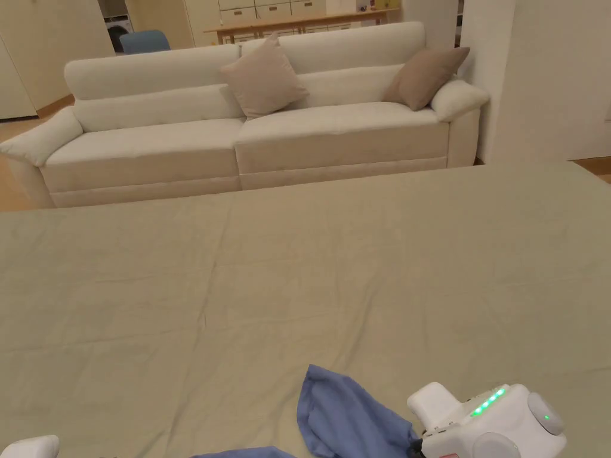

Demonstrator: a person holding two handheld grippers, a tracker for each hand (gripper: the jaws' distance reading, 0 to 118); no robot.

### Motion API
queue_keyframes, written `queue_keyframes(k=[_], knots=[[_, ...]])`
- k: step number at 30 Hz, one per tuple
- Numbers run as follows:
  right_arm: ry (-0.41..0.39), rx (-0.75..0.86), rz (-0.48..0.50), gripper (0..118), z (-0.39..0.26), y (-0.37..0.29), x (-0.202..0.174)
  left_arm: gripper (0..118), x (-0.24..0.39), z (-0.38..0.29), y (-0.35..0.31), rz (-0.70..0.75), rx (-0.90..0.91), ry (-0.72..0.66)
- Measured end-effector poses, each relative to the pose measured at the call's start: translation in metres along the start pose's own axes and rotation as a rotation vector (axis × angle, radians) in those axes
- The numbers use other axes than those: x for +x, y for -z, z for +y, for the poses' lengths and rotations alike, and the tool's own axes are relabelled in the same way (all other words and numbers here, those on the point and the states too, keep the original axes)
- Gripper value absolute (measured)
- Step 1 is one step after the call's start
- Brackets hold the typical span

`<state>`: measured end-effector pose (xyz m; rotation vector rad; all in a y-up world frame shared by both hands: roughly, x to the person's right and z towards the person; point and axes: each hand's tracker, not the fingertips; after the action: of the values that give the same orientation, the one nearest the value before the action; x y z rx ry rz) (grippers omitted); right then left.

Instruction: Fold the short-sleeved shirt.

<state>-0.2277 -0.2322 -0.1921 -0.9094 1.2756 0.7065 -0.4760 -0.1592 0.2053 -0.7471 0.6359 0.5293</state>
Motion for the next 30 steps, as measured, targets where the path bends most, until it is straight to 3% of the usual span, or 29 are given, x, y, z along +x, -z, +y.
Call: queue_keyframes(k=[2,3,7,11,15,18,25,28,30], knots=[[0.034,0.000,-0.001,4,-0.007,-0.008,0.001,5,0.004,-0.001,-0.001,-0.003,0.012,-0.009],[0.110,0.031,0.037,4,-0.010,-0.012,0.002,5,0.006,-0.001,-0.005,0.008,0.027,-0.011],[0.271,0.310,0.054,4,-0.011,-0.086,0.005,5,0.013,0.003,-0.031,-0.023,0.103,-0.072],[0.218,0.624,-0.108,4,0.010,-0.198,-0.007,5,0.023,0.035,-0.086,-0.017,0.299,-0.122],[0.235,0.940,-0.238,4,0.045,-0.297,-0.006,5,0.044,0.091,-0.140,0.042,0.517,-0.114],[0.238,1.026,-0.300,4,0.094,-0.349,0.014,5,0.054,0.154,-0.172,0.042,0.600,-0.142],[0.455,1.107,-0.326,4,0.218,-0.417,0.101,5,0.079,0.310,-0.184,0.177,0.684,-0.111],[0.444,1.137,-0.417,4,0.251,-0.442,0.107,5,0.089,0.363,-0.188,0.119,0.725,-0.160],[0.444,1.154,-0.393,4,0.277,-0.450,0.117,5,0.103,0.394,-0.186,0.174,0.771,-0.117]])
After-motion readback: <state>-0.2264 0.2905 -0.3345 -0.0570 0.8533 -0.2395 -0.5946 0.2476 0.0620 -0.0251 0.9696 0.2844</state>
